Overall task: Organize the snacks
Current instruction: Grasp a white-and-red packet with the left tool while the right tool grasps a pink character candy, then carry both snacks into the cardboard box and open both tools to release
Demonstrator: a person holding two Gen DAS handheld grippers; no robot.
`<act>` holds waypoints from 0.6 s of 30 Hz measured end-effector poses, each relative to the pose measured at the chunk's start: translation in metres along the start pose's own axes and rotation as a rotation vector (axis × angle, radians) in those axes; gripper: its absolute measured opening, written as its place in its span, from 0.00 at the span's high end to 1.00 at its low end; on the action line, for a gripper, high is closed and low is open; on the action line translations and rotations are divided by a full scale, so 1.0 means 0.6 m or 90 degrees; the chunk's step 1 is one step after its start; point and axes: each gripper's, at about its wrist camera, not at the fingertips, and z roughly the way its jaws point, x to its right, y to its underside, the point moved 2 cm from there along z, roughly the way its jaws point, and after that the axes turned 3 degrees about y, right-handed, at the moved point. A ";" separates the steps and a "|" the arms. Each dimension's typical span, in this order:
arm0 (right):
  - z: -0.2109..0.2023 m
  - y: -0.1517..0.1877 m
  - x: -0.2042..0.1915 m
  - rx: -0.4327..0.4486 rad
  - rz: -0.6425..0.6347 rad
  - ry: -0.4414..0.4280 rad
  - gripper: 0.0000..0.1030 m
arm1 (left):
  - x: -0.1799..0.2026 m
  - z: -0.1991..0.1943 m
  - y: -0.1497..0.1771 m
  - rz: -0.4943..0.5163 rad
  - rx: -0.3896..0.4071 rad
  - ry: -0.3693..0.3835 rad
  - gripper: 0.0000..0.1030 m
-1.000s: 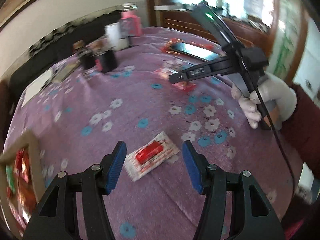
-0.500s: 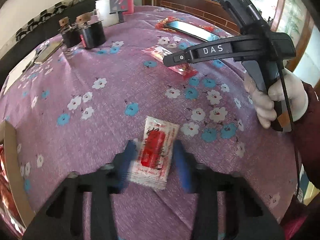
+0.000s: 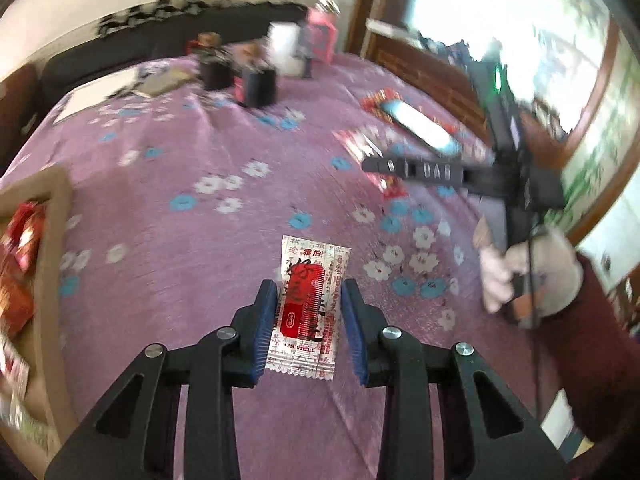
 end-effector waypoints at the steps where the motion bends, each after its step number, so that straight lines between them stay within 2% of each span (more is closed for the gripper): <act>1: -0.001 0.001 -0.003 0.002 -0.002 -0.003 0.75 | -0.009 -0.014 0.001 -0.013 0.011 0.000 0.71; 5: -0.001 0.009 -0.023 0.005 -0.021 -0.007 0.75 | -0.065 -0.082 0.013 -0.079 0.063 -0.020 0.71; 10: -0.011 0.013 -0.069 0.005 -0.034 -0.023 0.75 | -0.158 -0.162 0.043 -0.142 0.098 -0.098 0.70; 13: -0.026 0.015 -0.128 0.004 -0.050 -0.067 0.75 | -0.214 -0.201 0.069 -0.183 0.110 -0.150 0.70; 18: -0.035 0.018 -0.268 -0.008 -0.125 -0.135 0.76 | -0.295 -0.237 0.115 -0.251 0.110 -0.227 0.70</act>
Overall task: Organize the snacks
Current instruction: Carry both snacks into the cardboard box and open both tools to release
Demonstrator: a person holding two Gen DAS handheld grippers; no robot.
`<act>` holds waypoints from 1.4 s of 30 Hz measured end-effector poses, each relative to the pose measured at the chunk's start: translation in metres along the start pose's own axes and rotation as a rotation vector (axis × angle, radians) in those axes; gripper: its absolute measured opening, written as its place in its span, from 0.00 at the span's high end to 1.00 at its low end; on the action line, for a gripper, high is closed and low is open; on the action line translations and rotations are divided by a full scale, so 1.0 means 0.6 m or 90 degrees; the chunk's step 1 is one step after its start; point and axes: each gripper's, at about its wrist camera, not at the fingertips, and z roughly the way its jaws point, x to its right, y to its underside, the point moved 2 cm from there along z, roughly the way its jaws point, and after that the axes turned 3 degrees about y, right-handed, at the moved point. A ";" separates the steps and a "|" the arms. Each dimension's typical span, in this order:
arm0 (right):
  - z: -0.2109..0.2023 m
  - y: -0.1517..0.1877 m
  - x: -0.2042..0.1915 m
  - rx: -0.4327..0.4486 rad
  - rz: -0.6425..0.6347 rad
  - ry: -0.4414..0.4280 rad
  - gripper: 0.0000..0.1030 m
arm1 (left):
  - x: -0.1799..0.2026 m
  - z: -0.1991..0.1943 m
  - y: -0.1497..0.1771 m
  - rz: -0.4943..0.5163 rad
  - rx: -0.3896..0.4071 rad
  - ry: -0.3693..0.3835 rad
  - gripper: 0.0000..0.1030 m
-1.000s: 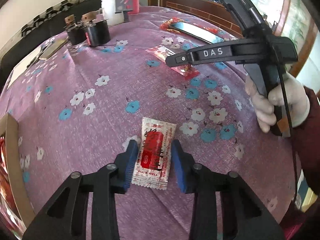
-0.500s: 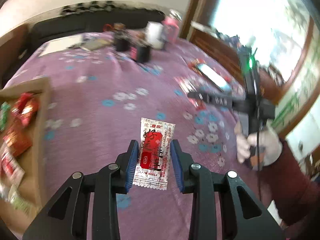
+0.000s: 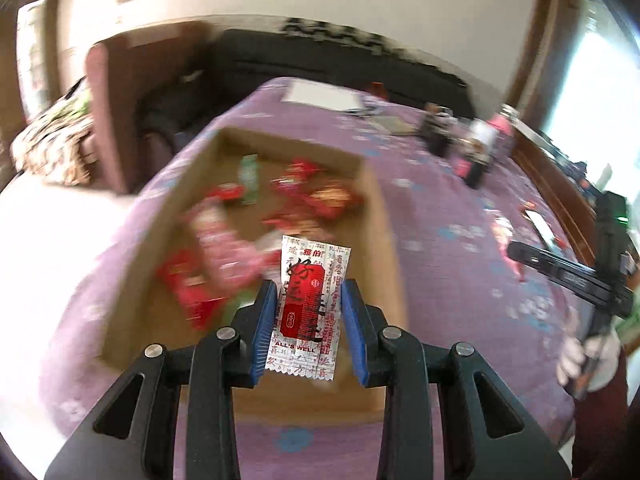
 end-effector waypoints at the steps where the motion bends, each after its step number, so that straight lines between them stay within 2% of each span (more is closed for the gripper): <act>1: 0.004 -0.004 -0.022 -0.003 -0.011 -0.011 0.76 | -0.014 0.001 0.003 -0.010 -0.002 -0.006 0.70; 4: 0.025 -0.015 -0.094 -0.016 -0.044 -0.043 0.76 | -0.050 0.013 0.010 -0.033 -0.010 -0.036 0.70; 8: 0.059 -0.018 -0.178 -0.039 -0.078 -0.071 0.76 | -0.080 0.032 0.018 -0.055 -0.030 -0.053 0.70; 14: 0.112 -0.010 -0.259 -0.080 -0.111 -0.082 0.76 | -0.099 0.056 0.019 -0.080 -0.043 -0.059 0.70; 18: 0.147 -0.005 -0.291 -0.104 -0.121 -0.078 0.76 | -0.102 0.047 0.022 -0.094 -0.033 -0.058 0.68; 20: 0.158 -0.001 -0.297 -0.108 -0.130 -0.063 0.76 | -0.104 0.041 0.023 -0.102 -0.030 -0.056 0.66; 24: 0.175 0.006 -0.298 -0.116 -0.140 -0.037 0.76 | -0.100 0.023 0.024 -0.098 -0.013 -0.063 0.54; 29: 0.181 0.013 -0.299 -0.110 -0.145 -0.018 0.72 | -0.082 0.004 0.025 -0.081 0.012 -0.085 0.54; 42: 0.143 0.011 -0.296 -0.080 -0.154 -0.028 0.71 | -0.046 -0.008 0.024 -0.045 0.036 -0.118 0.54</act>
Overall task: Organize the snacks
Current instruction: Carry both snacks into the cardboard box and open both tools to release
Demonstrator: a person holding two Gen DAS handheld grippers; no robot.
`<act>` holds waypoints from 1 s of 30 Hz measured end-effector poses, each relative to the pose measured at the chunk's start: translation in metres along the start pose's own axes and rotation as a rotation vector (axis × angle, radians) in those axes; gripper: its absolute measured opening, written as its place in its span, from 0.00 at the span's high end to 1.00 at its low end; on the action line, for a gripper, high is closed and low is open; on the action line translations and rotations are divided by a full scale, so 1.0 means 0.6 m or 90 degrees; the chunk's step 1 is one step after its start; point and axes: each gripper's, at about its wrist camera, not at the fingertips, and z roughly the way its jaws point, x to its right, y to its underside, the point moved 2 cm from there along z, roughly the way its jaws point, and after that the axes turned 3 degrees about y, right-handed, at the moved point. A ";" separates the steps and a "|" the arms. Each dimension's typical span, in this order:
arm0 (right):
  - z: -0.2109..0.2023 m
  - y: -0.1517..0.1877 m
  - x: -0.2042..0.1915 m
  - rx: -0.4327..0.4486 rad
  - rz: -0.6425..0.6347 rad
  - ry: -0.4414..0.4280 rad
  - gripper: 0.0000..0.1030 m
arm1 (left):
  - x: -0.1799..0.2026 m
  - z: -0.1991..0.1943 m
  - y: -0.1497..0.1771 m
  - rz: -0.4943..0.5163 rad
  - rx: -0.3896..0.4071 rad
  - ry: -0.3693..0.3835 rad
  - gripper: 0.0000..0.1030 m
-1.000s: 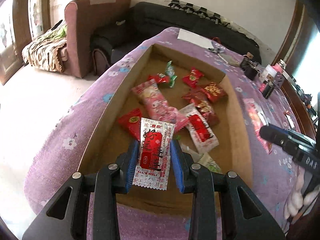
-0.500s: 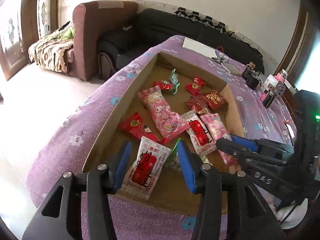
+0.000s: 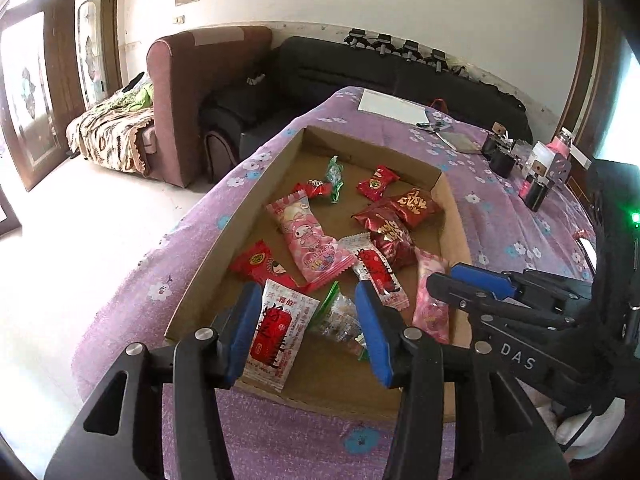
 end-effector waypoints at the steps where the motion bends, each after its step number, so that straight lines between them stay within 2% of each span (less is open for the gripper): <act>1: -0.002 0.000 0.001 0.001 0.001 -0.001 0.71 | 0.000 -0.001 0.000 0.002 0.000 -0.002 0.54; 22: -0.036 0.030 0.009 0.013 0.015 -0.020 0.66 | 0.016 -0.010 0.017 0.007 -0.009 -0.017 0.54; 27: -0.044 0.049 0.007 0.016 0.012 -0.016 0.62 | 0.012 -0.011 0.027 0.001 -0.017 -0.013 0.54; 30: -0.055 0.061 0.015 0.018 0.016 -0.018 0.62 | 0.005 -0.011 0.026 -0.015 -0.028 0.009 0.54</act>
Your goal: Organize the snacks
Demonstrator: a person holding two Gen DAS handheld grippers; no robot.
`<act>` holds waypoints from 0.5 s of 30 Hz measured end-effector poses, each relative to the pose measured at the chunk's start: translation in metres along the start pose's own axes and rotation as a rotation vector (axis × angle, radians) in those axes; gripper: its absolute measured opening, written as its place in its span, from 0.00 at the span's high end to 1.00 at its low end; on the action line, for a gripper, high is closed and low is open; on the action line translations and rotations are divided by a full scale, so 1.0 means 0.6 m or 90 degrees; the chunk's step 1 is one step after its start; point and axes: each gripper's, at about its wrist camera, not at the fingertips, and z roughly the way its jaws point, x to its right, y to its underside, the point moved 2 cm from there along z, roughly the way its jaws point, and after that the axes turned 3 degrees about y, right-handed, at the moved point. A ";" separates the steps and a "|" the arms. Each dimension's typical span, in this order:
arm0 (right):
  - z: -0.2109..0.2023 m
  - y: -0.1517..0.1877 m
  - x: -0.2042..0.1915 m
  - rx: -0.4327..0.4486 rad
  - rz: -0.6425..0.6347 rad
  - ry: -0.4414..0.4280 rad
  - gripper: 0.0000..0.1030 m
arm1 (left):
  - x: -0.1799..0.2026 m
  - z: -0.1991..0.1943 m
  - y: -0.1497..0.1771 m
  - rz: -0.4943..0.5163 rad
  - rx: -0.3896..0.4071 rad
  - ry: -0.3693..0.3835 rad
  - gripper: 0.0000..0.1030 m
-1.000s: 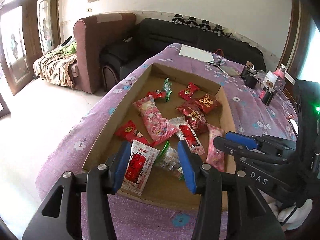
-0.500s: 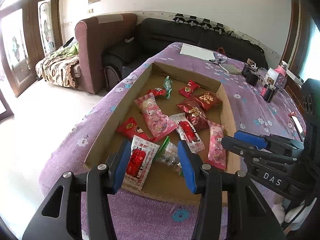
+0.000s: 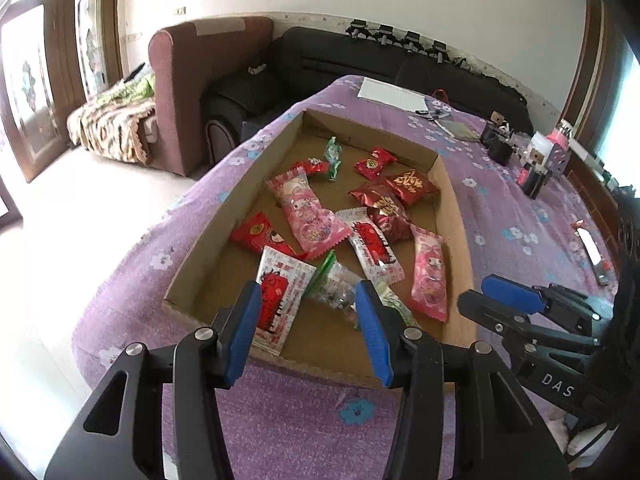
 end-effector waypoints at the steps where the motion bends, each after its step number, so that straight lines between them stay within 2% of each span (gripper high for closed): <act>1: -0.007 0.003 0.006 0.006 0.001 0.005 0.62 | -0.001 0.001 -0.003 -0.003 -0.003 0.004 0.54; 6: -0.036 0.003 0.068 0.040 0.038 0.048 0.58 | 0.010 0.018 -0.025 0.020 -0.026 -0.002 0.54; 10: -0.046 0.003 0.135 0.052 0.095 0.071 0.56 | 0.036 0.055 -0.038 0.091 -0.058 -0.066 0.54; 13: -0.053 0.005 0.172 0.058 0.127 0.080 0.56 | 0.054 0.098 -0.041 0.138 -0.109 -0.117 0.54; 15: -0.062 0.005 0.190 0.064 0.133 0.087 0.56 | 0.066 0.113 -0.049 0.162 -0.113 -0.145 0.50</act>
